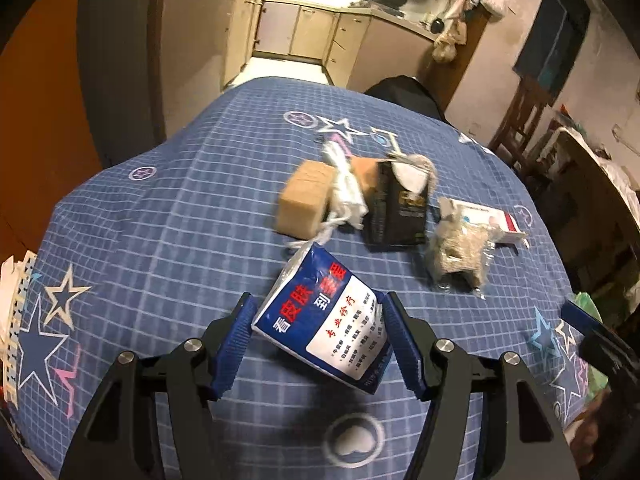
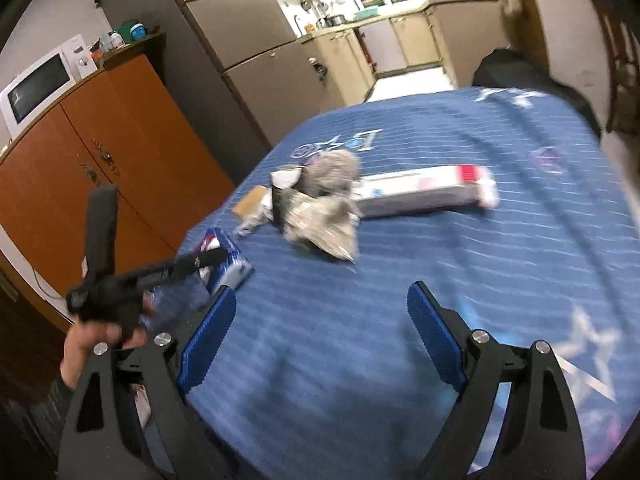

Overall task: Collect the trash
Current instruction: 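Grasp the plastic bag of seeds with the right tool and lift it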

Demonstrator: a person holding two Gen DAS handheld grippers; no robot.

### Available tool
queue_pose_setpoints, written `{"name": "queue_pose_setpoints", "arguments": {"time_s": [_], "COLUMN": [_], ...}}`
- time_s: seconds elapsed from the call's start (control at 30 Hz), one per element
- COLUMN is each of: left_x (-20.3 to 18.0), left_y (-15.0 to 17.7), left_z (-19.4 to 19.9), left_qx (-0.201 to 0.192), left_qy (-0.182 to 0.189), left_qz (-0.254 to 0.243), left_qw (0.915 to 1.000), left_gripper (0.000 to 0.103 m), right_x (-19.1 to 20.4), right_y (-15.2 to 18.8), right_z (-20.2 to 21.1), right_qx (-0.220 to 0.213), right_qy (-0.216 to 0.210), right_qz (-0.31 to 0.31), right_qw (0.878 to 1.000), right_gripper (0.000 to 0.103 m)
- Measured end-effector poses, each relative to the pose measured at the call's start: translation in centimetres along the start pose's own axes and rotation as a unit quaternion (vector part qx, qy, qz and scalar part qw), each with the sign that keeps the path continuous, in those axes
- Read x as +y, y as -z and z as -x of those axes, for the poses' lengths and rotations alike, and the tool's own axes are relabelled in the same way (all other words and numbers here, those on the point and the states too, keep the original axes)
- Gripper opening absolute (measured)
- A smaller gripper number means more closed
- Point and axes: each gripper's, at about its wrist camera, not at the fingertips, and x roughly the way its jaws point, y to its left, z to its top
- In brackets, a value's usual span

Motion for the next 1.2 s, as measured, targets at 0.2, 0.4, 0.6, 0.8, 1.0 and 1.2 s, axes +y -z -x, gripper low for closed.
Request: {"name": "queue_pose_setpoints", "arguments": {"time_s": [0.2, 0.4, 0.6, 0.8, 1.0, 1.2], "left_x": [1.9, 1.7, 1.2, 0.1, -2.1, -4.9], "left_y": [0.3, 0.2, 0.3, 0.7, 0.6, 0.1], "left_z": [-0.2, -0.5, -0.6, 0.3, 2.9, 7.1], "left_qx": [0.004, 0.003, -0.005, -0.024, -0.067, -0.13], "left_qy": [0.009, 0.013, 0.009, -0.004, -0.021, -0.03], "left_qz": [0.024, 0.026, 0.026, 0.013, -0.019, -0.062], "left_qw": [0.9997, 0.9996, 0.9996, 0.9996, 0.9974, 0.9892], "left_gripper": [0.065, 0.065, 0.065, 0.065, 0.065, 0.065], "right_x": [2.3, 3.4, 3.2, 4.0, 5.3, 6.8], "right_y": [-2.7, -2.9, -2.3, -1.9, -1.0, -0.5], "right_z": [-6.2, -8.8, -8.9, -6.9, -2.2, 2.8], "right_qx": [0.012, 0.025, 0.02, -0.01, -0.058, -0.1], "right_qy": [0.04, 0.103, 0.128, 0.135, 0.149, 0.159], "right_qz": [-0.008, 0.006, 0.015, 0.038, 0.068, 0.093], "right_qw": [0.999, 0.994, 0.991, 0.99, 0.985, 0.978], "right_gripper": [0.084, 0.08, 0.056, 0.049, 0.049, 0.049]}}
